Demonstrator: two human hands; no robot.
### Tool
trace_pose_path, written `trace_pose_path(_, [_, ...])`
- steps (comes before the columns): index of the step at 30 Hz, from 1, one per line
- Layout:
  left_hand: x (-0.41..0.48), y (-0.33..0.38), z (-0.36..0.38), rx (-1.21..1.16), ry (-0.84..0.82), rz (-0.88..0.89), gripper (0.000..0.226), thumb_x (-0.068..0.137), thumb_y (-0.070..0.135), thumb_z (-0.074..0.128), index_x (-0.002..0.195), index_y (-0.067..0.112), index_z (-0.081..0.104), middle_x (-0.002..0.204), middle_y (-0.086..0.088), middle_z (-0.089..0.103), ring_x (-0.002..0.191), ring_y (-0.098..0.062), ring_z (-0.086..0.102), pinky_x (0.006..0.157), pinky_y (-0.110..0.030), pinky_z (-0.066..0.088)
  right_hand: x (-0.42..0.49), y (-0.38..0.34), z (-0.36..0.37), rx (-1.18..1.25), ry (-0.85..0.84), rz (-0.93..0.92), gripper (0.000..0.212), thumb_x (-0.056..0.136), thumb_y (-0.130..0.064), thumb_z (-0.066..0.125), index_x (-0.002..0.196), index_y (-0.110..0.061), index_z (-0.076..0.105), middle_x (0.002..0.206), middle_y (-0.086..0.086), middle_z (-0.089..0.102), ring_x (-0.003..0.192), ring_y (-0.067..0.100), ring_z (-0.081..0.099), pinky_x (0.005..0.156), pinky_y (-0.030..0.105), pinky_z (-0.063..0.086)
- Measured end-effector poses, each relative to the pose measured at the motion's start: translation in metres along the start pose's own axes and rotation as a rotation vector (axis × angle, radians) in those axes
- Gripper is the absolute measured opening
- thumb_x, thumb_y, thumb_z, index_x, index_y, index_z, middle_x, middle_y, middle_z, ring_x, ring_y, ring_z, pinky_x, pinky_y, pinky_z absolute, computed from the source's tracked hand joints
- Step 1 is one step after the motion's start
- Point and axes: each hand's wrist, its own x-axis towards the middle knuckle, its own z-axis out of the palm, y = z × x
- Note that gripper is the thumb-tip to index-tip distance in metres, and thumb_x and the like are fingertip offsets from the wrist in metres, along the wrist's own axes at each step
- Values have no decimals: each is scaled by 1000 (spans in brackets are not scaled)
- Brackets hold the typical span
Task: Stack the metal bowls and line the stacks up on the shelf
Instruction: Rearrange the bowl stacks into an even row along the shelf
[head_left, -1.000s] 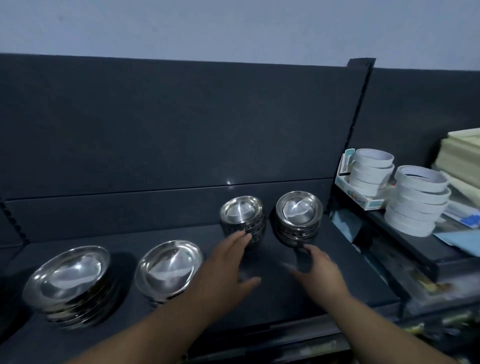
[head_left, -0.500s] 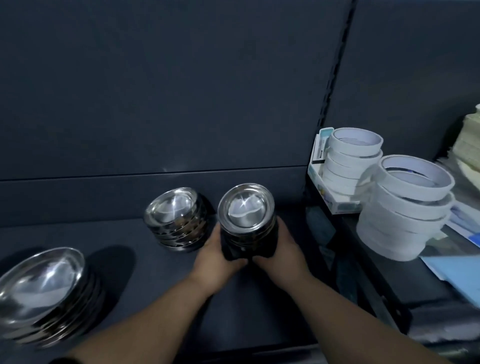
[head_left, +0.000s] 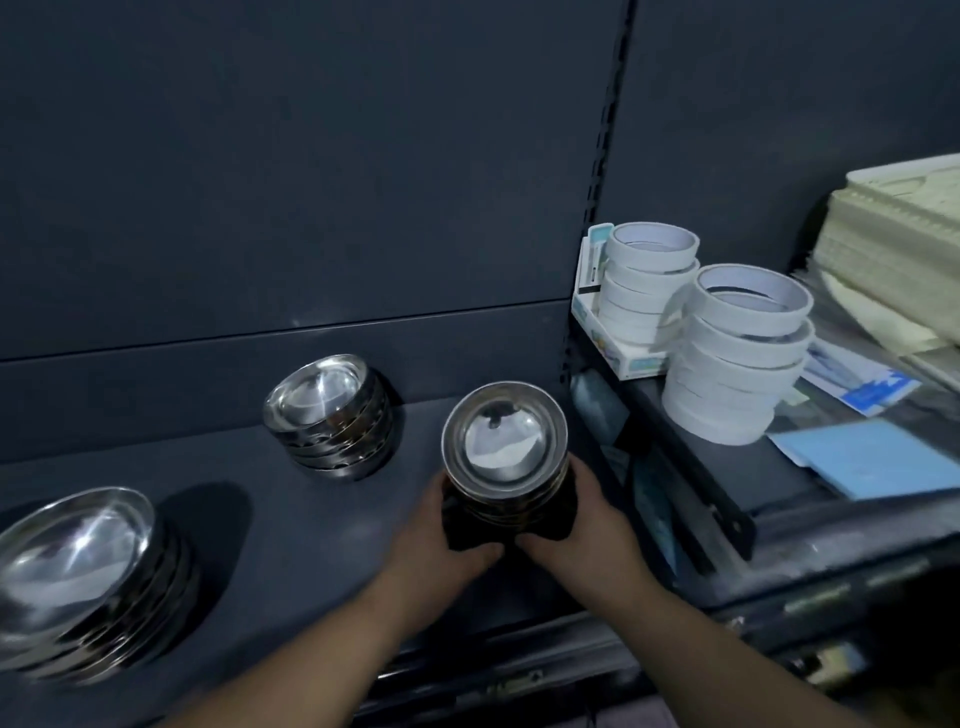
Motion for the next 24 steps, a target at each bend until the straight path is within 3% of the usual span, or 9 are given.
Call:
trace_pose_path(3, [-16, 2, 7, -22, -53, 6, 90, 62, 32, 84, 138, 30, 37, 122, 16, 61, 116, -2, 56, 103, -28, 45, -22, 1, -7, 13, 23, 44, 91, 65, -26, 85, 140, -37, 34, 109, -20, 55, 102, 0, 50, 82, 17, 39])
trace_pose_path(7, [-30, 8, 17, -47, -62, -7, 98, 48, 58, 80, 133, 33, 38, 122, 15, 61, 114, -2, 57, 101, -32, 48, -40, 4, -17, 20, 30, 68, 94, 61, -36, 88, 139, -38, 36, 112, -20, 57, 105, 2, 54, 85, 20, 43])
trace_pose_path(11, [-35, 17, 20, -43, -34, -28, 102, 42, 62, 78, 130, 31, 39, 123, 12, 60, 113, -4, 58, 100, -33, 48, -46, 4, -29, 16, -11, 49, 92, 59, -38, 89, 137, -37, 40, 112, -21, 57, 109, 4, 55, 87, 19, 43])
trace_pose_path(14, [-35, 25, 21, -56, 12, -9, 101, 44, 52, 84, 132, 33, 39, 125, 13, 58, 115, -5, 55, 101, -31, 47, -44, 3, -38, 3, -39, 1, 86, 61, -33, 90, 128, -43, 38, 104, -32, 54, 103, -5, 54, 81, 8, 40])
trace_pose_path(16, [-37, 31, 24, -43, 38, 3, 94, 53, 37, 90, 131, 34, 38, 121, 18, 56, 112, -2, 53, 96, -19, 44, -40, 1, -46, 5, -49, -40, 90, 61, -30, 90, 129, -46, 32, 105, -36, 49, 102, -9, 50, 79, 2, 38])
trace_pose_path(19, [-41, 36, 29, -47, 108, 15, 86, 58, 23, 90, 121, 42, 35, 105, 29, 54, 99, 5, 53, 76, 1, 39, -35, 3, -53, 3, -70, -107, 90, 65, -24, 88, 134, -44, 35, 115, -33, 50, 108, -16, 45, 80, -7, 32])
trace_pose_path(22, [-43, 39, 33, -69, 152, 20, 88, 57, 21, 91, 121, 43, 37, 105, 27, 58, 98, 10, 56, 73, 2, 39, -33, 7, -54, 26, -71, -167, 83, 69, -17, 86, 126, -50, 36, 111, -38, 48, 97, -35, 40, 81, -11, 28])
trace_pose_path(24, [-44, 37, 34, -93, 168, 19, 88, 56, 18, 92, 121, 44, 38, 105, 27, 60, 94, 23, 54, 74, 4, 38, -33, 12, -52, 42, -60, -185, 81, 70, -16, 84, 125, -50, 36, 110, -40, 47, 97, -37, 39, 82, -11, 27])
